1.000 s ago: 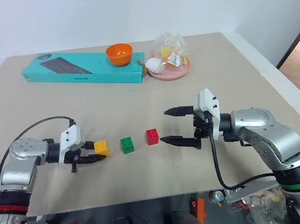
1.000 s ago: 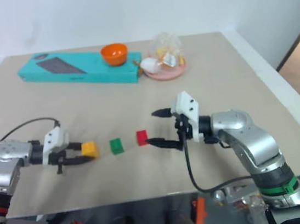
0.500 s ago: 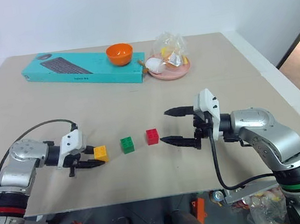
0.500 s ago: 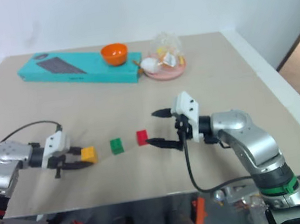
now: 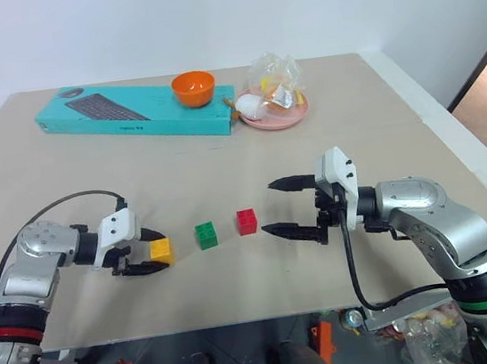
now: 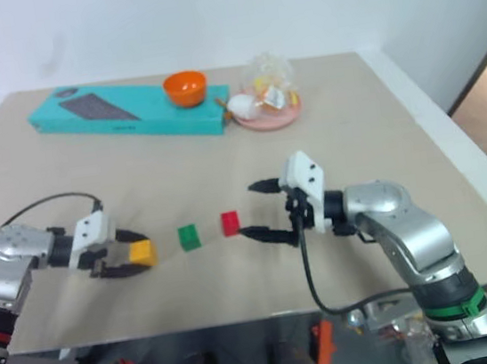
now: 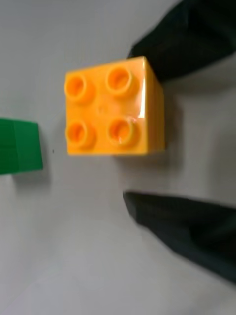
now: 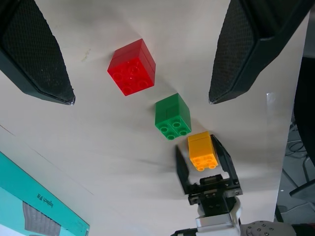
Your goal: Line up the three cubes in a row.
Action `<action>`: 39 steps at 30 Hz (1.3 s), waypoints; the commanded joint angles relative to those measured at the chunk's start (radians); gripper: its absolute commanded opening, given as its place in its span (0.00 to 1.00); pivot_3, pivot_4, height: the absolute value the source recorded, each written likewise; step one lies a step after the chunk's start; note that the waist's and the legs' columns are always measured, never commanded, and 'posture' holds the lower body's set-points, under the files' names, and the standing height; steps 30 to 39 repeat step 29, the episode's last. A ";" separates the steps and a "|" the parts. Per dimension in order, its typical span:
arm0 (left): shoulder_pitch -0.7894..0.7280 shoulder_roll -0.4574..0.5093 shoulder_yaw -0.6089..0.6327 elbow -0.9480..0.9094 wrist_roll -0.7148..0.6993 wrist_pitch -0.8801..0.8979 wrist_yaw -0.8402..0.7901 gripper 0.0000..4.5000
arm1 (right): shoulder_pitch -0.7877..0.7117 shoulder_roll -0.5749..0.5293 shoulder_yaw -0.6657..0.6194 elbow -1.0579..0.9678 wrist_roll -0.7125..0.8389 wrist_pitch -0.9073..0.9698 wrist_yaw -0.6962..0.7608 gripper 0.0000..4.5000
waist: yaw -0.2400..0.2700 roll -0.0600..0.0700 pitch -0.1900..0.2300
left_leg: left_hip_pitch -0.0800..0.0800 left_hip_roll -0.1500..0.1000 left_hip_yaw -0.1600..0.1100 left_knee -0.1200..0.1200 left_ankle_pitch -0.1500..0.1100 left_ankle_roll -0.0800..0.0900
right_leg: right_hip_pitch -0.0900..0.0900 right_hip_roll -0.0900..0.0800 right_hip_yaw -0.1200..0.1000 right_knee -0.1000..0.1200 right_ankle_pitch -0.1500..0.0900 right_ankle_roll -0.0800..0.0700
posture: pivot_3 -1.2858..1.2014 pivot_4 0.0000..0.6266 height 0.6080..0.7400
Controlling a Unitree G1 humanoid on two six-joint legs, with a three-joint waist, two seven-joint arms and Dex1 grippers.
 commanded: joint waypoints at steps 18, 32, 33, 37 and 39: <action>-0.139 -0.031 0.181 -0.310 -0.261 0.514 0.296 0.99 | -0.075 0.033 -0.089 0.047 0.017 -0.025 -0.061 1.00 | 0.002 0.000 0.000 | 0.000 -0.002 -0.001 0.001 0.001 0.001 | 0.001 0.000 -0.001 0.000 0.001 0.004 | 0.52 0.24 1.00; -0.183 -0.267 0.139 -0.076 -0.107 0.272 0.537 0.99 | -0.214 0.183 -0.032 0.346 -0.148 -0.200 -0.128 1.00 | 0.000 0.000 0.000 | -0.001 -0.003 0.000 0.001 0.001 0.001 | 0.000 0.002 0.003 0.000 0.003 0.004 | 0.52 0.24 1.00; -0.183 -0.267 0.139 -0.076 -0.107 0.272 0.537 0.99 | -0.214 0.183 -0.032 0.346 -0.148 -0.200 -0.128 1.00 | 0.000 0.000 0.000 | -0.001 -0.003 0.000 0.001 0.001 0.001 | 0.000 0.002 0.003 0.000 0.003 0.004 | 0.52 0.24 1.00; -0.183 -0.267 0.139 -0.076 -0.107 0.272 0.537 0.99 | -0.214 0.183 -0.032 0.346 -0.148 -0.200 -0.128 1.00 | 0.000 0.000 0.000 | -0.001 -0.003 0.000 0.001 0.001 0.001 | 0.000 0.002 0.003 0.000 0.003 0.004 | 0.52 0.24 1.00; -0.183 -0.267 0.139 -0.076 -0.107 0.272 0.537 0.99 | -0.214 0.183 -0.032 0.346 -0.148 -0.200 -0.128 1.00 | 0.000 0.000 0.000 | -0.001 -0.003 0.000 0.001 0.001 0.001 | 0.000 0.002 0.003 0.000 0.003 0.004 | 0.52 0.24 1.00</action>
